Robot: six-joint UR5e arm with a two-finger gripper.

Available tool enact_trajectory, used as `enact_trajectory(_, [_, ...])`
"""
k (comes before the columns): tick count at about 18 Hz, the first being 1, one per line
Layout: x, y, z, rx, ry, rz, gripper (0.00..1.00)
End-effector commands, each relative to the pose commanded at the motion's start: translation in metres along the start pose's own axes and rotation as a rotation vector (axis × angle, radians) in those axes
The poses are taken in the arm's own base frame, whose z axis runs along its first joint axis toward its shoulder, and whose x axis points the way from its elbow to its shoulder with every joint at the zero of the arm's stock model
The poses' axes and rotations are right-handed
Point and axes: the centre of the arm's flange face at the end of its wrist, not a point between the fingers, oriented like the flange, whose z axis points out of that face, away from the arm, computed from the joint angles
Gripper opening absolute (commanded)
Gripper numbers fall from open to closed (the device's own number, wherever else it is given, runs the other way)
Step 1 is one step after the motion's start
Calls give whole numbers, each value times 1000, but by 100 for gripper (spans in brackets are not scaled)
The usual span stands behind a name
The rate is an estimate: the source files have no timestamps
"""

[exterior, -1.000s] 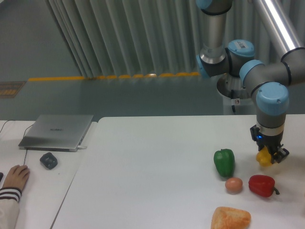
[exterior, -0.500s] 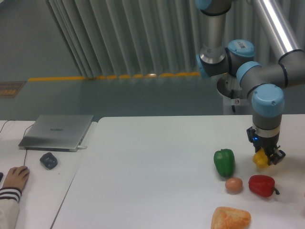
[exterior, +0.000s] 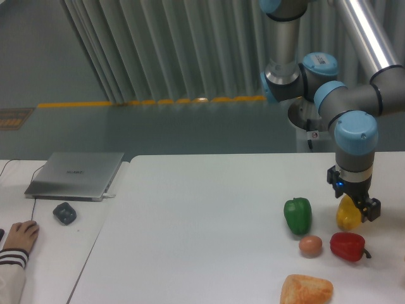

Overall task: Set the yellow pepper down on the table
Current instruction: 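Lower the yellow pepper onto the table beside the red pepper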

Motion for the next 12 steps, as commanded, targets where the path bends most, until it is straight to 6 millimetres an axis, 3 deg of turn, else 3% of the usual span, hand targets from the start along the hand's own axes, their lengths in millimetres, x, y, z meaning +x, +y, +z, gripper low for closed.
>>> enact_trajectory(7, [-17,-5,-46,60,-131,-46,100])
enact_trajectory(12, [-20,-4,-50,71,-141,-48,100])
